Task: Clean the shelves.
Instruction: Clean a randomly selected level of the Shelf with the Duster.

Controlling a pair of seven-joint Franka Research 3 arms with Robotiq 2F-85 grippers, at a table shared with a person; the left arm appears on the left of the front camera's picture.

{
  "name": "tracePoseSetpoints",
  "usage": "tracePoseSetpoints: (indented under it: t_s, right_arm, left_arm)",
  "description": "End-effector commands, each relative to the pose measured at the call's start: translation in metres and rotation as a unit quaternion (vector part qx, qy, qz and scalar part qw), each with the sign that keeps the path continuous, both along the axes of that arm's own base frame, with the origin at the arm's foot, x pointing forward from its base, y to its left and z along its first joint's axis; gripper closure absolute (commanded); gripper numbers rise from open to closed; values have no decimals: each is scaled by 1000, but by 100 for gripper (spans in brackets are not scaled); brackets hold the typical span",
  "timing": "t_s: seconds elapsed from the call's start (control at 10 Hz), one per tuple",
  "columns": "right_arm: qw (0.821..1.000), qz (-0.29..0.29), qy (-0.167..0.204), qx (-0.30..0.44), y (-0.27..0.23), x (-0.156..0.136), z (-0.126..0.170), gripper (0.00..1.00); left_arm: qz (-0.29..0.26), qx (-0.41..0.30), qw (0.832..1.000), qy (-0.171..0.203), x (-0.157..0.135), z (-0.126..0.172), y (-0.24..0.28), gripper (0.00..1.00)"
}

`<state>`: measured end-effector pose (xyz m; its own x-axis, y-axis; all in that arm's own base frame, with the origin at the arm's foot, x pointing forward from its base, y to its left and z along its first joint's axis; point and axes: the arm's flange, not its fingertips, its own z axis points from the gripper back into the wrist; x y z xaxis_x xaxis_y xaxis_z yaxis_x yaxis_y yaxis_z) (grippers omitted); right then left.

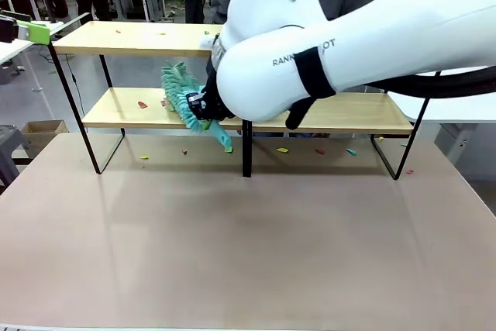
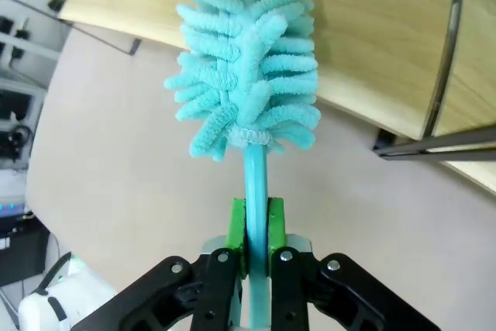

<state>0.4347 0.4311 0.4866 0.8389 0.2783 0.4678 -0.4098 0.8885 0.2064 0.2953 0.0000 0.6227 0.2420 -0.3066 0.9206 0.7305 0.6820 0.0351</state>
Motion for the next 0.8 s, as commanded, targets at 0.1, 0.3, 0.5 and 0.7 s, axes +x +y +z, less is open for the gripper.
tracePoseSetpoints:
  t_s: [0.1,0.3,0.5,0.7]
  right_arm:
    - [995,96,13,9,6,4,16,87]
    - [972,224,74,-16,6,3,24,87]
    - [941,322,105,24,-11,-13,37,87]
    - [895,417,139,73,-49,-44,56,87]
  left_arm:
    - [-1,-2,1000,2,0,-1,-1,0]
    - [-1,-2,1000,2,0,-1,-1,0]
    - [-1,-2,1000,2,0,-1,-1,0]
    - [-1,-2,1000,2,0,-1,-1,0]
